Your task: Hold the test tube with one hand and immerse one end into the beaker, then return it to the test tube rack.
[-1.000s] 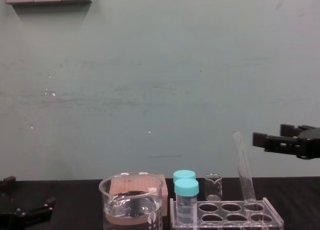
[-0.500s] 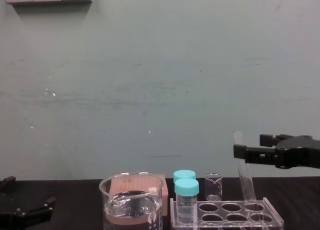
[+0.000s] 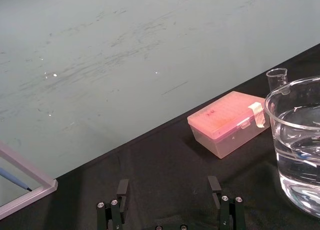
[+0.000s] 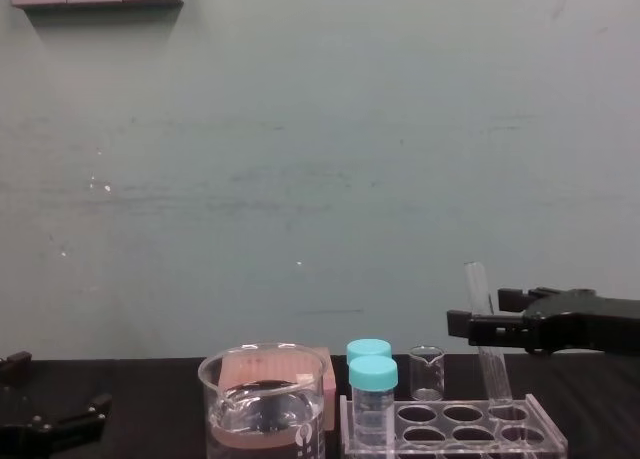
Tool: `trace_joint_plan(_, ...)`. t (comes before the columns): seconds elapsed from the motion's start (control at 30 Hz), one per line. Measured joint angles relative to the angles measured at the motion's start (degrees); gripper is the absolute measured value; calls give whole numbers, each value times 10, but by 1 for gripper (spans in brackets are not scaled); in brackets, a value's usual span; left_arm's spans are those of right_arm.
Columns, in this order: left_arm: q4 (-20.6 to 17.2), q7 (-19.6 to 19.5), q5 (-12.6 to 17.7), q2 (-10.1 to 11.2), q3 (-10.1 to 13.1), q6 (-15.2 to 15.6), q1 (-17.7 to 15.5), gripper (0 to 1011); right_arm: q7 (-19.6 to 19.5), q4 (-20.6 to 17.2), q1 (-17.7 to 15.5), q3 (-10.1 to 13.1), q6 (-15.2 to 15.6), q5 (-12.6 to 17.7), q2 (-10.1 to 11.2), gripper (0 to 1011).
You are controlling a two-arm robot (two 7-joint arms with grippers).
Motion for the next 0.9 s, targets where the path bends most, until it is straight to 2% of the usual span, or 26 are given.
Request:
trace_joint_plan(0.3,0,0,0,0,0,0,0,1000,7,31,18,-5,-3,-11,-15,1003)
trace_joint_plan(0.5,0,0,0,0,0,0,0,1000,8,36,24,-12,-11,-27,-16,1003)
trace_joint_plan(0.7,0,0,0,0,0,0,0,1000,8,36,23,-11,-11,-25,-16,1003)
trace_joint_plan(0.77,0,0,0,0,0,0,0,1000,8,36,23,-10,-10,-24,-16,995)
trace_joint_plan(0.9,0,0,0,0,0,0,0,1000,8,35,23,-10,-10,-23,-16,908)
